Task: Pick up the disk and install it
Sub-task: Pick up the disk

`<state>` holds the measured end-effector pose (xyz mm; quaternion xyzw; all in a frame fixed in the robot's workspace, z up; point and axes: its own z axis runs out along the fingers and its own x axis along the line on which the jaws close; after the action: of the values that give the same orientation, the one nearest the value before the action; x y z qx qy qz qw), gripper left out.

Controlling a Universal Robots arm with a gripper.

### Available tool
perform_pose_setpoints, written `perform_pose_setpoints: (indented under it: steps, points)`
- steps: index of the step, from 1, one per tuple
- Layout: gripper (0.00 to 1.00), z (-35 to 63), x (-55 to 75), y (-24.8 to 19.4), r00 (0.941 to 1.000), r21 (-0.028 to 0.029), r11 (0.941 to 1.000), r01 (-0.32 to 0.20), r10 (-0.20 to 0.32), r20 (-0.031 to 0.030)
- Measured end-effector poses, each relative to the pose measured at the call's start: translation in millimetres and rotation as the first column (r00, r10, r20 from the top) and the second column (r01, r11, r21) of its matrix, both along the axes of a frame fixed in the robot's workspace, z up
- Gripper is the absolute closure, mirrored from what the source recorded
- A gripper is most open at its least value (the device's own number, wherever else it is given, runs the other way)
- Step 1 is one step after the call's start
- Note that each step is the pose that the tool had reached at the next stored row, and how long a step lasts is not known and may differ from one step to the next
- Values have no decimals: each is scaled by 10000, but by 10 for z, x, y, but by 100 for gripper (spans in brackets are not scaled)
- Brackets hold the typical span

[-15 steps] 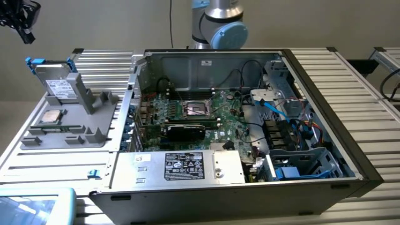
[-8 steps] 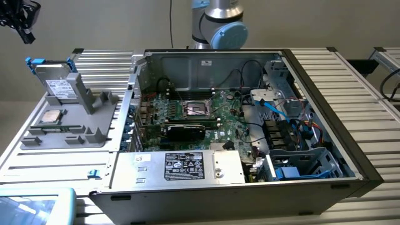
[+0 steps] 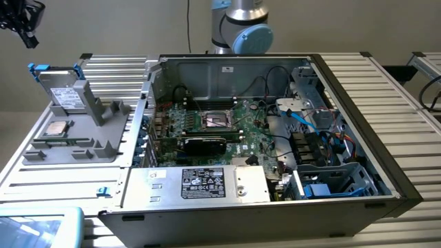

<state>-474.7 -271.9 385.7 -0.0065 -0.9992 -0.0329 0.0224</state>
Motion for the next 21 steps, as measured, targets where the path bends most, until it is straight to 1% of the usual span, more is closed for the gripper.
perform_pose_setpoints:
  steps: [3,5,8,11,13,16,19,21]
  points:
    - [89,-1,0,0,9985,0,9985,-544,544,0]
    - [89,0,0,0,9959,-1,9959,-903,903,-1]
    - [89,-1,0,0,9894,-1,9894,-1455,1455,-1]
    - [89,-1,0,0,9799,-1,9799,-1993,1993,0]
    - [89,-1,0,0,9722,-1,9722,-2343,2343,0]
    - [89,0,-1,0,9578,-1,9578,-2875,2875,-2]
    - [89,-1,0,0,9409,-3,9409,-3387,3387,5]
    - [89,-1,0,0,9275,-6,9275,-3738,3738,15]
